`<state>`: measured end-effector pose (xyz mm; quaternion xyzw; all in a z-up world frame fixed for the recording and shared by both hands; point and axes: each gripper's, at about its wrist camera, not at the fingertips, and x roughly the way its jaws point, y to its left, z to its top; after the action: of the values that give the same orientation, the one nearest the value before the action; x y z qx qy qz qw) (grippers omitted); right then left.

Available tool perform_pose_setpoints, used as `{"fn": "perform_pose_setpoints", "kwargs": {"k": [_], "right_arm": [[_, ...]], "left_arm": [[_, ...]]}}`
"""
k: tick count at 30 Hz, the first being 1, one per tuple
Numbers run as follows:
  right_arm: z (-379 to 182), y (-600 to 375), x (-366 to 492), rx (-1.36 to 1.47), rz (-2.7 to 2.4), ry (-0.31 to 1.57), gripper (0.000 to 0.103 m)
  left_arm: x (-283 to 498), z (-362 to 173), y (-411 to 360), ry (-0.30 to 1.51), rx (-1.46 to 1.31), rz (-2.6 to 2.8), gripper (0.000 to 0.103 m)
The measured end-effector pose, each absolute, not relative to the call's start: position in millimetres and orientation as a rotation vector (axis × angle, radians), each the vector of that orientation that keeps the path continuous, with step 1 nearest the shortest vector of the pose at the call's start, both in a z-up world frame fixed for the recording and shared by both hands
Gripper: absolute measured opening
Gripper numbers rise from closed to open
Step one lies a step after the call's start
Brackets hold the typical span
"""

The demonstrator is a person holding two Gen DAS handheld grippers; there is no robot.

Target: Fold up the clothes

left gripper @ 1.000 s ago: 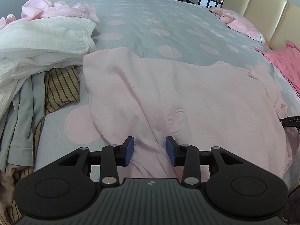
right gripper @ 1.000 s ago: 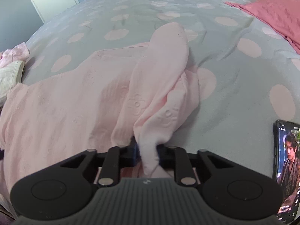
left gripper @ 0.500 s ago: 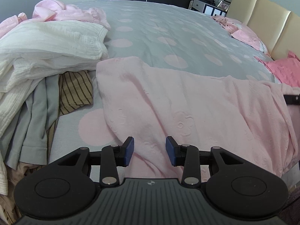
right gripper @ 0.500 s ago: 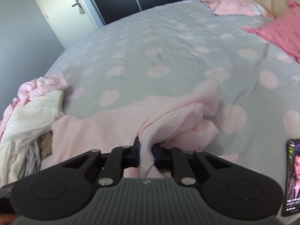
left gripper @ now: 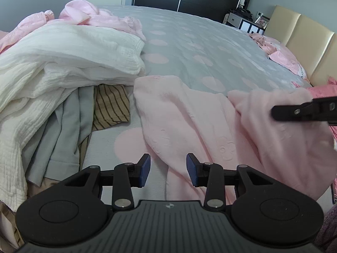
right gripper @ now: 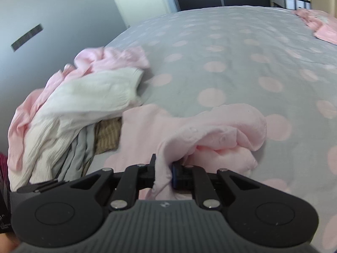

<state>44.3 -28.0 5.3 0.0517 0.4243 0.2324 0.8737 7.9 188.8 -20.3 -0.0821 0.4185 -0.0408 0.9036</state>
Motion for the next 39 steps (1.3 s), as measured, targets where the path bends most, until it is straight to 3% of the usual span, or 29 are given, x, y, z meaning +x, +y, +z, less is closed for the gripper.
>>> {"fn": "perform_pose_setpoints", "kwargs": {"k": [10,12,16,24,31,39], "right_arm": [[-49,25,61,0.063,0.538,1.006,0.015],[-56,28,62,0.068,0.548,1.025,0.021],[-58,30,59,0.091,0.591,1.039,0.042],[-33,15,49,0.107,0.618,0.985,0.053],[6,-13,32,0.083,0.614,0.869,0.077],[23,-59,13,0.004,0.514,0.798,0.074]], "left_arm": [[5,-22,207,0.867,-0.191,-0.064,0.035],[3,-23,212,0.871,-0.199,-0.050,0.035],[0,-23,220,0.877,-0.214,-0.036,0.035],[-4,-16,211,0.876,-0.185,-0.064,0.036],[-11,3,190,0.840,-0.138,-0.110,0.037],[-21,21,146,0.799,-0.057,-0.241,0.046]]}}
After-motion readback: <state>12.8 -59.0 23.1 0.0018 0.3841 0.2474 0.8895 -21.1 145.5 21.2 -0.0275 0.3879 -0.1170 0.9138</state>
